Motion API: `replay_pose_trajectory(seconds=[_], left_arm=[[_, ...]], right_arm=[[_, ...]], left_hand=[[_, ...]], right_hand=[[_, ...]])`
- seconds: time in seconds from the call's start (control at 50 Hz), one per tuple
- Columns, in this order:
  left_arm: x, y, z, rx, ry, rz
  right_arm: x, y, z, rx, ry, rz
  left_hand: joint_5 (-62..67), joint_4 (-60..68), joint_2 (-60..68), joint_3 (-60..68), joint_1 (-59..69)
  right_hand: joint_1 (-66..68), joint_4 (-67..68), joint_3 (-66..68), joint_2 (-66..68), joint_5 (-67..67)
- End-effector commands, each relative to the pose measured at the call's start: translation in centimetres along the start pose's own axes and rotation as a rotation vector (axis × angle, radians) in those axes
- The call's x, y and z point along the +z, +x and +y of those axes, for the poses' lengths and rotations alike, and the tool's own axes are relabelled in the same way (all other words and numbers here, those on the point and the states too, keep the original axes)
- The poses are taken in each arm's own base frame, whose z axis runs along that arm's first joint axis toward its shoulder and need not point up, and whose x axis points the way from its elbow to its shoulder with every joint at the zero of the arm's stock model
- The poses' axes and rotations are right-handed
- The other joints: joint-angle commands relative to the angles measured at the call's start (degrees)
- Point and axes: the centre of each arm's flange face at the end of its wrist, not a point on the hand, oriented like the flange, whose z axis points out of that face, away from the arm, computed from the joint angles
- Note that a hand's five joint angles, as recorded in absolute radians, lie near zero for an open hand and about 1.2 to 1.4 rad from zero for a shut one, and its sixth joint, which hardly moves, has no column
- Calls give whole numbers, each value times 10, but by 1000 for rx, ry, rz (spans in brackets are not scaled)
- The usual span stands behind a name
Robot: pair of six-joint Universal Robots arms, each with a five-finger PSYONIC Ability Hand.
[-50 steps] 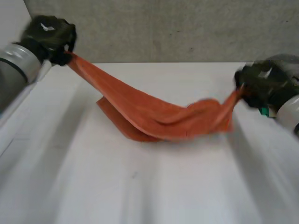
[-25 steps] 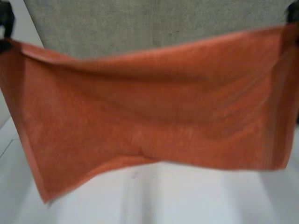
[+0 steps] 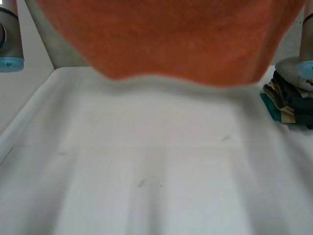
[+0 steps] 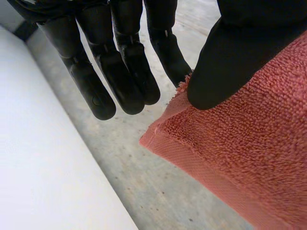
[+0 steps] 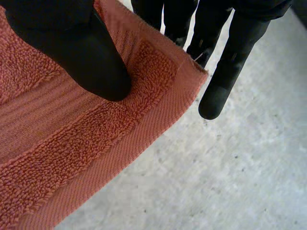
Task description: Fold the laundry.
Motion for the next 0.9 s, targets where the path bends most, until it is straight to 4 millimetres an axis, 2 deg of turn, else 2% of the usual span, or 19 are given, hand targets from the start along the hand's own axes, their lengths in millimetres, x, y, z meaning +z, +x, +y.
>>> replay_pose_trajectory(seconds=[0.02,0.08,0.16,0.18,0.2,0.26,0.28,0.32,0.34,0.38,0.42,0.46,0.48,0.58,0.6,0.68,0.76,0.84,0.9], left_arm=[[-32,11,34,-21,-165,65],[-58,24,55,-29,-253,136],[-97,40,79,-35,-373,222],[-106,43,84,-38,-399,236],[-122,47,92,-43,-450,261],[-145,52,101,-44,-522,290],[-160,56,106,-34,-564,314],[-175,61,108,-15,-605,347],[-185,63,110,4,-632,366],[-207,67,110,57,-694,428],[-225,68,109,103,-747,481],[-242,59,97,184,-809,550],[-247,55,90,213,-831,573],[-286,32,54,342,-975,735],[-299,24,39,366,-1028,786],[-316,1,4,391,-1105,838],[-327,-13,-14,396,-1153,845],[-331,-12,-18,385,-1152,864],[-326,-10,-12,377,-1125,867]], right_arm=[[-17,-18,29,-9,-82,-90],[-30,-28,45,-9,-138,-155],[-56,-47,78,-6,-250,-269],[-70,-54,93,-5,-306,-310],[-76,-57,100,-5,-333,-329],[-105,-70,128,-15,-453,-404],[-113,-73,135,-18,-484,-424],[-128,-77,145,-32,-546,-463],[-142,-80,153,-60,-603,-506],[-154,-82,155,-92,-646,-547],[-172,-78,155,-147,-721,-610],[-185,-74,151,-181,-770,-660],[-196,-69,143,-212,-805,-711],[-222,-46,114,-303,-868,-798],[-225,-40,110,-320,-878,-805],[-247,-7,84,-424,-945,-877],[-273,15,64,-515,-1021,-1003],[-285,19,58,-534,-1043,-1072],[-276,16,61,-524,-1003,-1013]], left_hand=[[147,112,113,115,150],[147,112,113,115,150],[147,112,113,115,150],[147,112,113,115,150],[147,112,113,115,150],[147,112,113,115,150],[147,112,113,115,150],[147,112,113,115,150],[147,112,113,115,150],[147,112,113,115,150],[147,112,113,115,150],[147,112,113,115,150],[147,112,113,115,150],[147,112,113,115,150],[147,112,113,115,150],[147,112,113,115,150],[147,112,113,115,150],[147,112,113,115,150],[147,112,113,115,150]], right_hand=[[155,114,119,123,123],[155,114,119,123,123],[155,114,119,123,123],[155,114,119,123,123],[155,114,119,123,123],[155,114,119,123,123],[155,114,119,123,123],[155,114,119,123,123],[155,114,119,123,123],[155,114,119,123,123],[155,114,119,123,123],[155,114,119,123,123],[155,114,119,123,123],[155,114,119,123,123],[155,114,119,123,123],[155,114,119,123,123],[155,114,119,123,123],[155,114,119,123,123],[155,114,119,123,123]])
